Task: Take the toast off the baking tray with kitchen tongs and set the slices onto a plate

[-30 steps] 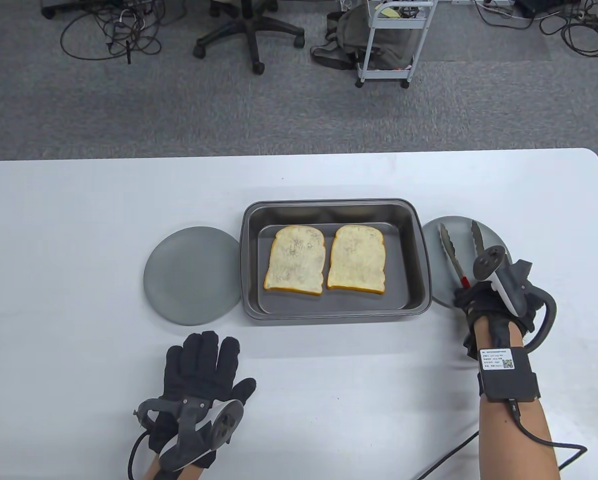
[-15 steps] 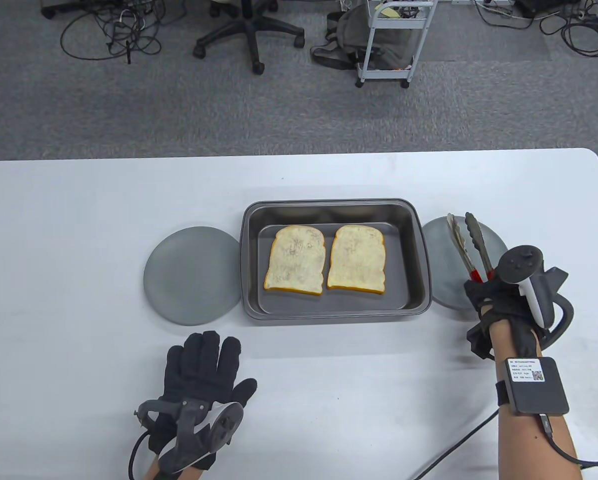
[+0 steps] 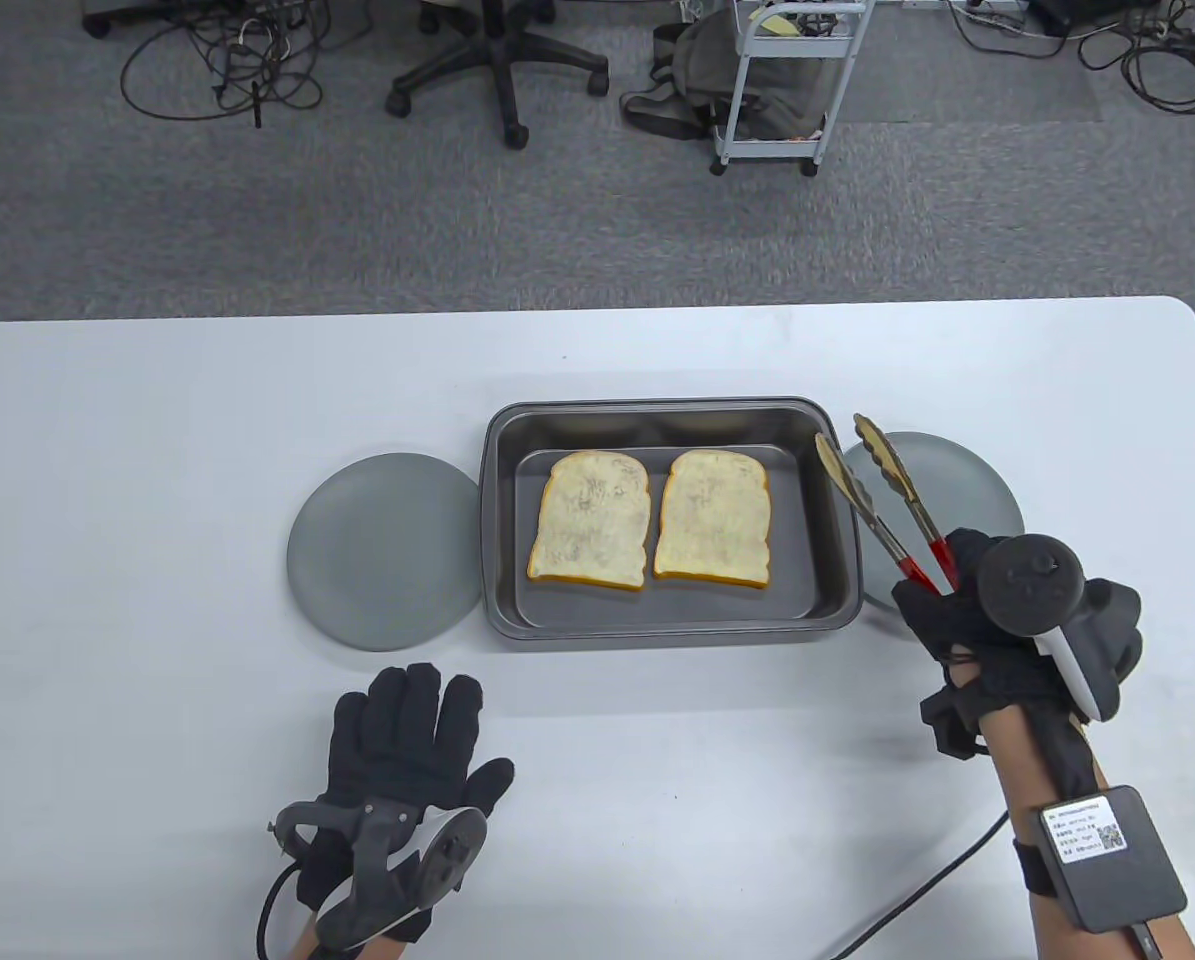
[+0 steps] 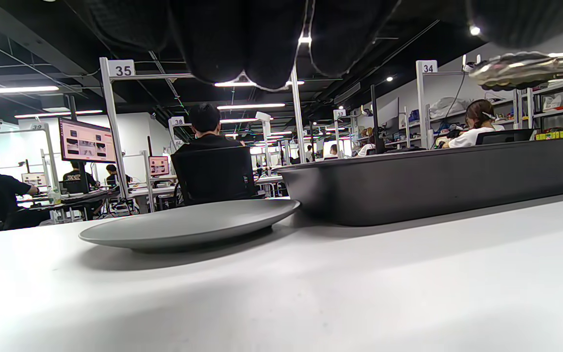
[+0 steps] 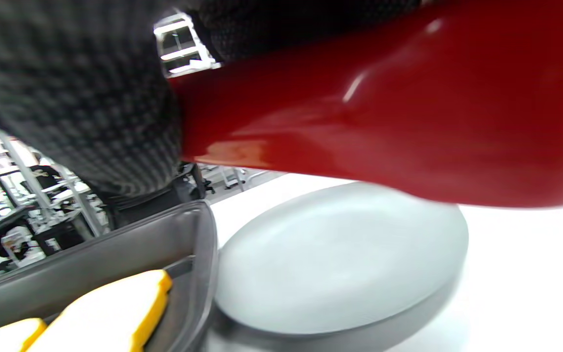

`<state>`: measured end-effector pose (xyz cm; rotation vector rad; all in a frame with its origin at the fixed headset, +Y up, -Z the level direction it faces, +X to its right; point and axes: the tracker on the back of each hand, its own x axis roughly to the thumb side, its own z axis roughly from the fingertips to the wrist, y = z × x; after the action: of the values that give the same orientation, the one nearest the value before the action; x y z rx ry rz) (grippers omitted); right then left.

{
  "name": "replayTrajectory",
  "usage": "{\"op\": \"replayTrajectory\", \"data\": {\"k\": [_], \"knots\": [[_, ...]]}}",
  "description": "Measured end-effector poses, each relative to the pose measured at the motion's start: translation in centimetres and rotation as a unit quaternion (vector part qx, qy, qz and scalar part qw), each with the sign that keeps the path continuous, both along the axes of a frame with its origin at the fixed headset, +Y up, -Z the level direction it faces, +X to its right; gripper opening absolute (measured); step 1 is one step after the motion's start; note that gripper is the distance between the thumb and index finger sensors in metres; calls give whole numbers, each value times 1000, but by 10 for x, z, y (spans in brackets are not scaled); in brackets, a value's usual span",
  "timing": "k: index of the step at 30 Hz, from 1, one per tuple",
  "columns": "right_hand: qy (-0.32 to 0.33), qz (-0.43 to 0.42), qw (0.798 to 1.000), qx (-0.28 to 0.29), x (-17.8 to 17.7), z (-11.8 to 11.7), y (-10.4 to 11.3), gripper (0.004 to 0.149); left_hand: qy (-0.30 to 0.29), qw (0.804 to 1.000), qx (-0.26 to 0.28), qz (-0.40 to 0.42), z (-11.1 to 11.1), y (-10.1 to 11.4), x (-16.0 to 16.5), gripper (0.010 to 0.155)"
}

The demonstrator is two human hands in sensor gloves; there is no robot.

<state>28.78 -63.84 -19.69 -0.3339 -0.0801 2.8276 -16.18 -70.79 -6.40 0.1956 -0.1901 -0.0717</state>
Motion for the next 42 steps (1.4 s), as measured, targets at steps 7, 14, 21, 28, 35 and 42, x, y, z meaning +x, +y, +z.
{"op": "replayTrajectory", "data": {"k": [7,14,21,28,35,42], "knots": [[44,-15,999,22,-21,31,-7,80,2,1000,2,1,0,1,-1,80],[66,-50,996,19,-35,57,-23,82,3,1000,0,0,1,1,-1,79],[67,-49,997,1,-37,60,-47,84,12,1000,-4,0,-1,1,-3,80],[61,-52,997,-3,-38,61,-55,88,23,1000,-16,-5,-6,-3,-7,81],[69,-59,996,-4,-41,58,-57,91,33,999,-22,-6,-10,-5,-10,81],[73,-61,995,-6,-36,56,-59,91,49,999,-16,9,-14,-4,-15,81]]}}
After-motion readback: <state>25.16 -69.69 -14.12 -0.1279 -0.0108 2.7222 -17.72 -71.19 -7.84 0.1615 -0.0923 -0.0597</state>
